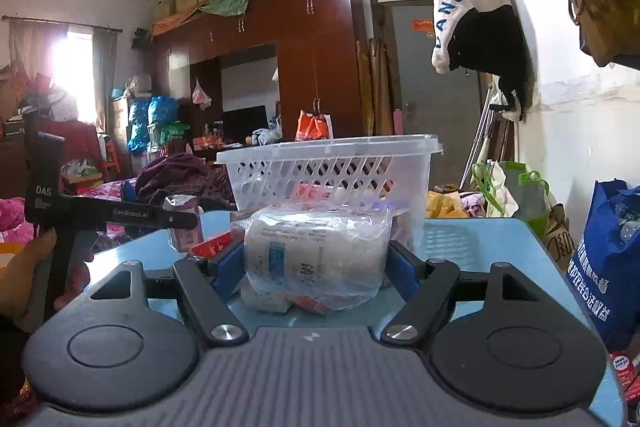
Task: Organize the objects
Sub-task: 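Grasp the purple-and-white box with the left gripper while the right gripper grasps the wrapped roll, then carry both items over the white basket and release them inside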
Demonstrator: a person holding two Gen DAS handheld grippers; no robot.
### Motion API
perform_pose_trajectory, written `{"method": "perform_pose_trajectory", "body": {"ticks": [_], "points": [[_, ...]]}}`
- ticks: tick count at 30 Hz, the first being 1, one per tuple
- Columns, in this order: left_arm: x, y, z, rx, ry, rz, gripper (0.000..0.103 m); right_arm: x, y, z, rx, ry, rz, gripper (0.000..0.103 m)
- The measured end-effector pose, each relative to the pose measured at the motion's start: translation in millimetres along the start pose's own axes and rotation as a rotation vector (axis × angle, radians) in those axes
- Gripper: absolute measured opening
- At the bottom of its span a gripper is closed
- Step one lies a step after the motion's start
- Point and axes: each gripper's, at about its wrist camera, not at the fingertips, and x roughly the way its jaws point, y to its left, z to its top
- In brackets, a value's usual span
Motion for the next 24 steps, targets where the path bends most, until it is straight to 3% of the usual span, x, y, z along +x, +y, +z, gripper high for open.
{"method": "perform_pose_trajectory", "body": {"ticks": [8,16,20,24], "points": [[-6.9,1.5,-1.8,-0.007,-0.048,-0.010,0.051,1.1,-8.3,0.3,0.012,-0.005,-0.010,0.077],[-30.1,1.0,-3.8,-0.031,-0.208,0.015,0.051,3.2,-13.4,5.8,-0.004,-0.024,-0.032,0.077],[-40.8,-9.2,20.2,-0.029,-0.253,-0.037,0.051,15.1,-21.9,30.7,0.005,-0.040,-0.016,0.077],[-22.9,-22.1,66.2,-0.028,-0.240,-0.066,0.051,46.5,-24.1,72.2,-0.032,-0.051,-0.021,0.077]]}}
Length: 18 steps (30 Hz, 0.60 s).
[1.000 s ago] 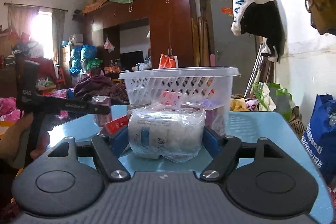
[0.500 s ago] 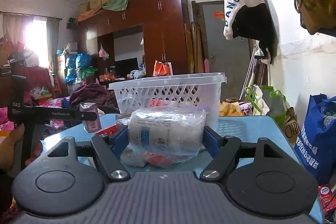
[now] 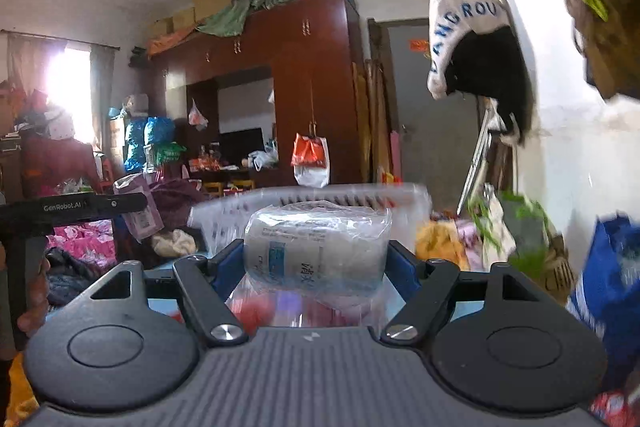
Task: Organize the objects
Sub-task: 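Carry both items over the white basket and release them inside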
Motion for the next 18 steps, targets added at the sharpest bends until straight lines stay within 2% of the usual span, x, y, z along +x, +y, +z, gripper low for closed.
{"method": "perform_pose_trajectory", "body": {"ticks": [2,7,11,14,18], "points": [[21.5,-5.0,18.9,-0.011,0.025,-0.010,0.051,24.7,-2.1,18.7,-0.013,0.029,-0.010,0.077],[82.8,-21.4,50.5,0.008,0.107,0.030,0.051,83.1,-11.9,48.2,-0.030,0.113,-0.081,0.077],[111.0,-24.0,50.7,0.006,0.176,0.044,0.051,104.7,-14.3,50.8,-0.038,0.149,-0.087,0.077],[117.9,-25.1,46.0,0.018,0.180,0.046,0.051,109.2,-6.9,45.1,-0.087,0.159,-0.088,0.077],[124.0,-21.4,42.0,0.001,0.191,0.043,0.051,110.6,-7.4,44.5,-0.066,0.167,-0.082,0.077]]}}
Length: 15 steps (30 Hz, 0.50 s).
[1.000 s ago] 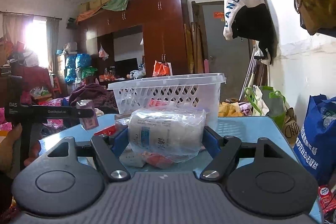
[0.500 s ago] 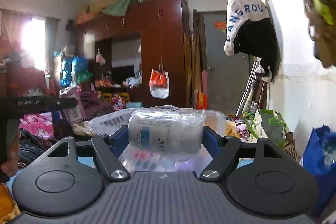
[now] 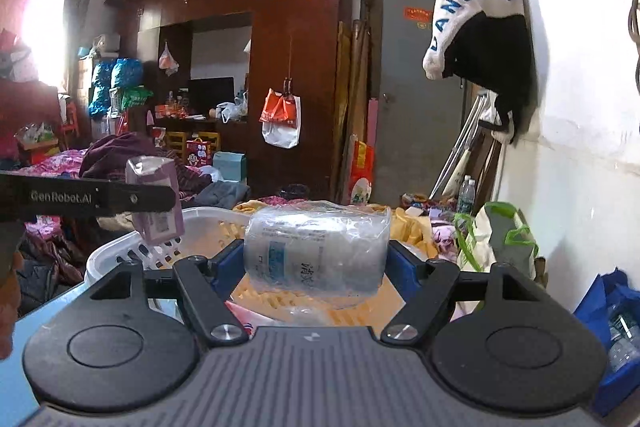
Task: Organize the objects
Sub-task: 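Carry both items over the white basket and release them inside, then grasp the red packet with the left gripper while the right gripper reaches into the pile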
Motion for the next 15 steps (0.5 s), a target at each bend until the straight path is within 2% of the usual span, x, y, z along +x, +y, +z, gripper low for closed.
{"method": "perform_pose_trajectory", "body": {"ticks": [2,3,4,5,8,11,15], "points": [[-0.2,1.9,-0.6,-0.007,-0.011,0.003,0.052,0.6,-0.4,2.4,-0.004,-0.012,-0.004,0.077],[-1.5,2.4,-1.2,-0.009,-0.028,0.009,0.058,0.1,-0.4,3.0,-0.007,-0.024,-0.010,0.078],[-1.4,1.6,-0.5,-0.003,-0.040,0.015,0.066,-1.0,-0.7,2.5,-0.006,-0.024,-0.007,0.090],[-0.3,2.0,-0.7,0.001,-0.042,0.021,0.083,0.0,-3.3,3.0,0.002,-0.010,0.001,0.101],[-12.1,7.3,-6.0,0.001,-0.061,0.012,0.085,-15.3,-10.3,-4.1,0.052,-0.022,0.017,0.103],[-48.5,11.1,-26.6,0.018,-0.100,-0.037,0.085,-51.1,-20.5,-37.1,0.173,-0.073,0.101,0.103],[-90.5,18.8,-75.9,0.030,-0.052,-0.061,0.087,-74.7,-13.2,-91.1,0.191,0.009,0.164,0.103]]}}
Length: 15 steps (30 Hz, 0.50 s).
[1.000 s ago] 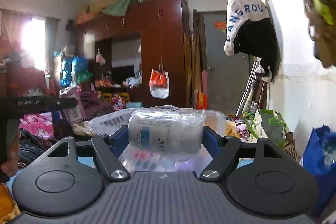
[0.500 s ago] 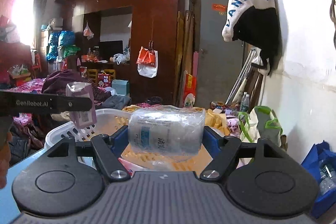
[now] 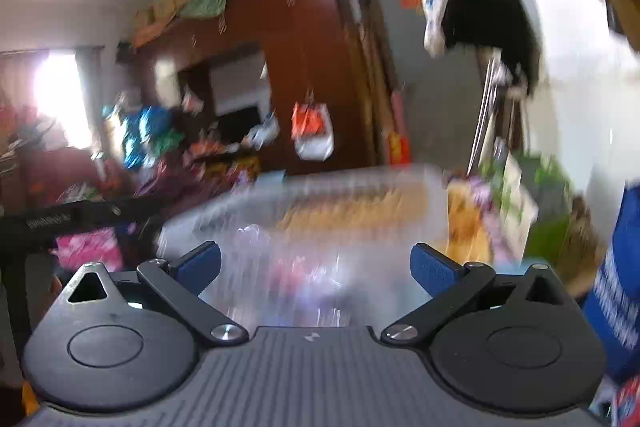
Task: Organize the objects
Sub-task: 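Grasp the red packet with the left gripper while the right gripper reaches into the pile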
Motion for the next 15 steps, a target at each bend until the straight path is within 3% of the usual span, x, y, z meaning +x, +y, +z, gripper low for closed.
{"method": "perform_pose_trajectory", "body": {"ticks": [3,6,10,15], "points": [[-8.5,11.0,-29.3,-0.046,0.090,-0.004,0.087,-3.3,3.8,-26.2,0.008,0.073,0.006,0.103],[-0.5,20.3,-41.3,-0.079,0.180,-0.026,0.087,2.9,6.8,-27.6,0.006,0.092,0.025,0.103],[14.1,21.6,-49.5,-0.046,0.226,0.009,0.087,18.8,5.0,-24.4,0.016,0.143,-0.034,0.103],[19.7,33.4,-58.5,-0.094,0.258,-0.032,0.087,23.4,-7.1,-26.2,0.084,0.180,-0.018,0.098]]}}
